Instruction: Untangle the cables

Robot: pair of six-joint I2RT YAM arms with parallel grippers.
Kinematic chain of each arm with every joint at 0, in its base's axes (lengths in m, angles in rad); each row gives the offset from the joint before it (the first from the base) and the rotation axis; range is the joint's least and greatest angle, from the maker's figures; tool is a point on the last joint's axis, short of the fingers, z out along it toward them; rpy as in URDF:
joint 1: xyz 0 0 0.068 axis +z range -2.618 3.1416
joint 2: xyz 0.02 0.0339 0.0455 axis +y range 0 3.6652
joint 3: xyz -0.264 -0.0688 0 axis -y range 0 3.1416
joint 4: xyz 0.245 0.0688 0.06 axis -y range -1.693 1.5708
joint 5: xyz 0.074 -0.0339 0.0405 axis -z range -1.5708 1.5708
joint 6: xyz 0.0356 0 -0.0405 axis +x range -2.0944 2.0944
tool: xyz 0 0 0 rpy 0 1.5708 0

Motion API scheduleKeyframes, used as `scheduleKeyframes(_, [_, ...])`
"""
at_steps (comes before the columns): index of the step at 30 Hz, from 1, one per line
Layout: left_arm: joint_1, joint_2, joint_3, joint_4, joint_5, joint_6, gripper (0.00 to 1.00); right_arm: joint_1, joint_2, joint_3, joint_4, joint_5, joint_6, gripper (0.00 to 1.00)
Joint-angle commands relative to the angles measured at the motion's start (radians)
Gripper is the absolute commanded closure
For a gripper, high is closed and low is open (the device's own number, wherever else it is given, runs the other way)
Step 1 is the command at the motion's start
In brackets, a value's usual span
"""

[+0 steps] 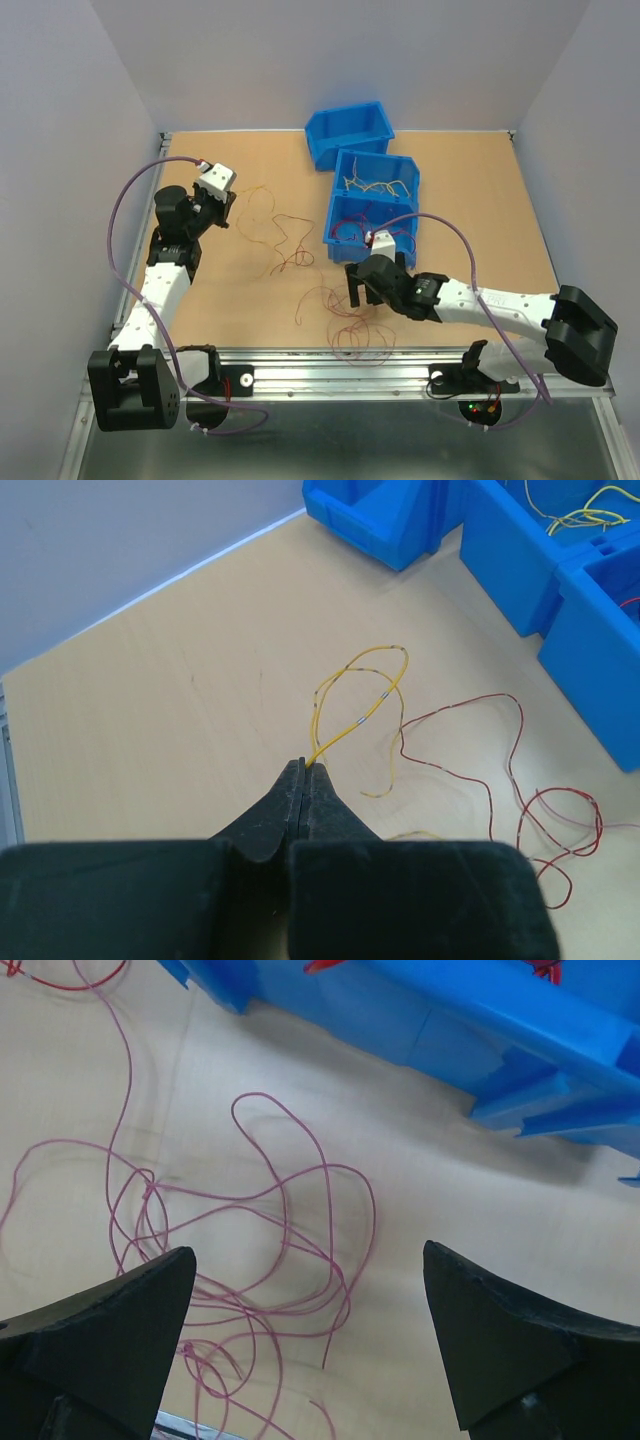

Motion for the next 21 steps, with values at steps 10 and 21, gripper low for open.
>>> scheduleKeyframes(10, [-0.034,-0.029,-0.011,0.017,0.018,0.014,1.00,-0.171,0.112,-0.120,0.287,-0.392,-0.031,0.00])
scheduleKeyframes(21, [-0.038,-0.018,-0.009,0.015,0.007,0.019,1.00,-0.170,0.059,-0.128,0.269,-0.377,-0.043,0.80])
